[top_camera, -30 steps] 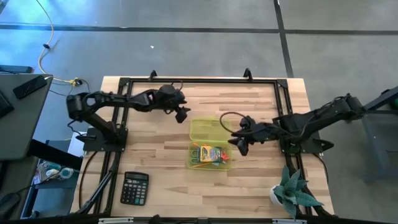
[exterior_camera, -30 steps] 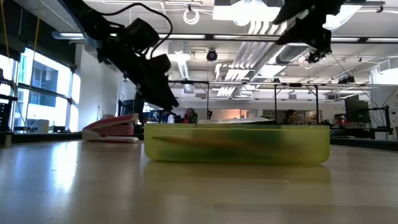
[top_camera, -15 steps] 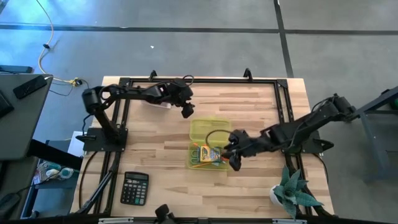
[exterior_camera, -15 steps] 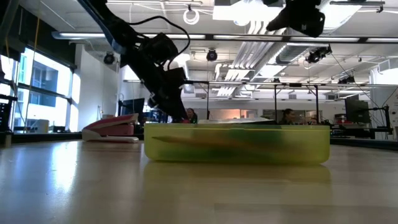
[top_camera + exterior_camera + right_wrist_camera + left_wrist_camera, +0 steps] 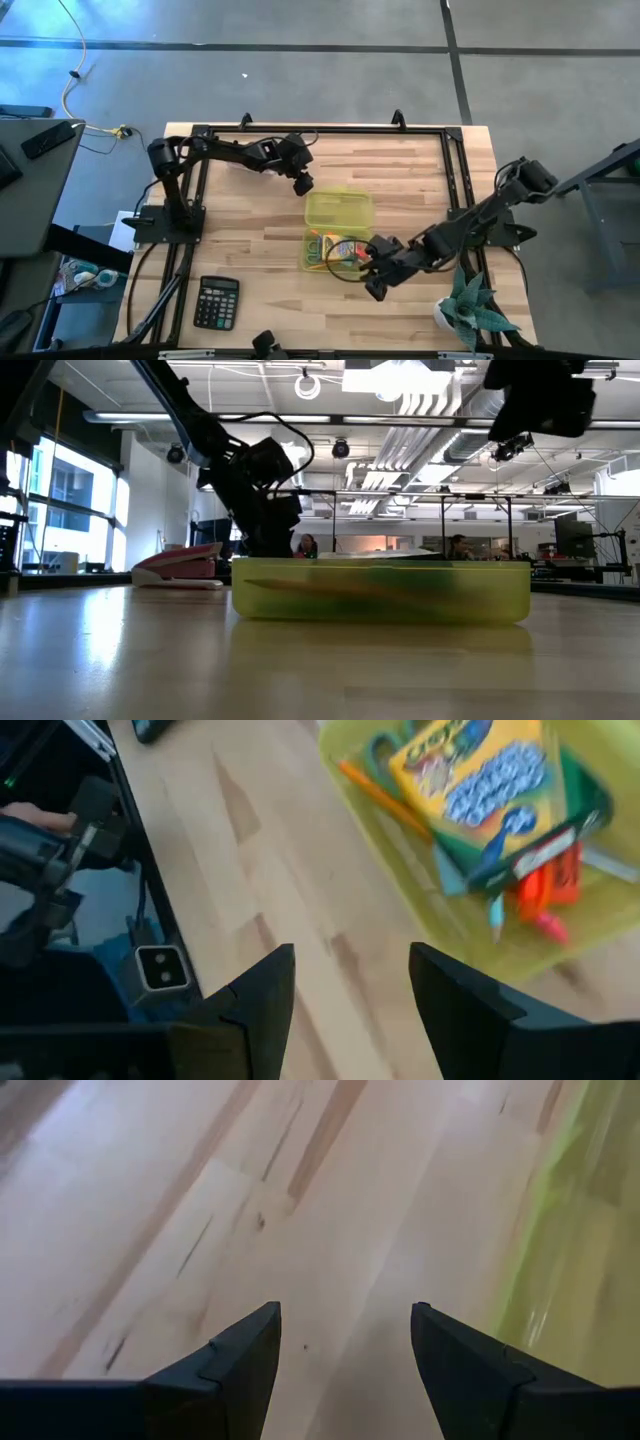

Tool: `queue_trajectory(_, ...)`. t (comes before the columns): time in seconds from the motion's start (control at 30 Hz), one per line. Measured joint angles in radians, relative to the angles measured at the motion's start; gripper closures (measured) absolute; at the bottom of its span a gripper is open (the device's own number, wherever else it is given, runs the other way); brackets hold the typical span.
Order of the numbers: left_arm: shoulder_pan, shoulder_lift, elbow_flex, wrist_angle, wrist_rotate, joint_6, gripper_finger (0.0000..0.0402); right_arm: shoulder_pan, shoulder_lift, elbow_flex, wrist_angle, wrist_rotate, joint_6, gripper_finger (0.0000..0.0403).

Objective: Pack school essentials
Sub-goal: Close the supply box

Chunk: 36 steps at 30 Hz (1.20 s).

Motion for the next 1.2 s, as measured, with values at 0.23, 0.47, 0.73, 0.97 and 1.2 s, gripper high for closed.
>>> queue_trajectory(0.23, -0.021, 0.019, 0.0, -0.005, -0.005, -0.012, 0.019, 0.06, 0.062, 0.0, 0.011, 0.031, 0.092, 0.0214)
queue_trajectory(0.47, -0.054, 0.019, 0.0, -0.005, 0.013, -0.036, 0.019, 0.082, 0.158, 0.0, 0.051, 0.027, 0.185, 0.0214)
queue_trajectory(0.73, -0.109, 0.018, 0.0, -0.007, 0.013, -0.056, 0.019, 0.081, 0.272, 0.0, 0.185, 0.054, 0.24, 0.0214)
queue_trajectory(0.97, -0.153, 0.018, 0.0, -0.01, 0.013, -0.077, 0.019, 0.081, 0.334, 0.0, 0.245, 0.07, 0.303, 0.0214)
queue_trajectory(1.2, -0.185, 0.017, 0.0, -0.015, 0.004, -0.089, 0.019, 0.083, 0.339, 0.001, 0.229, 0.126, 0.389, 0.0214)
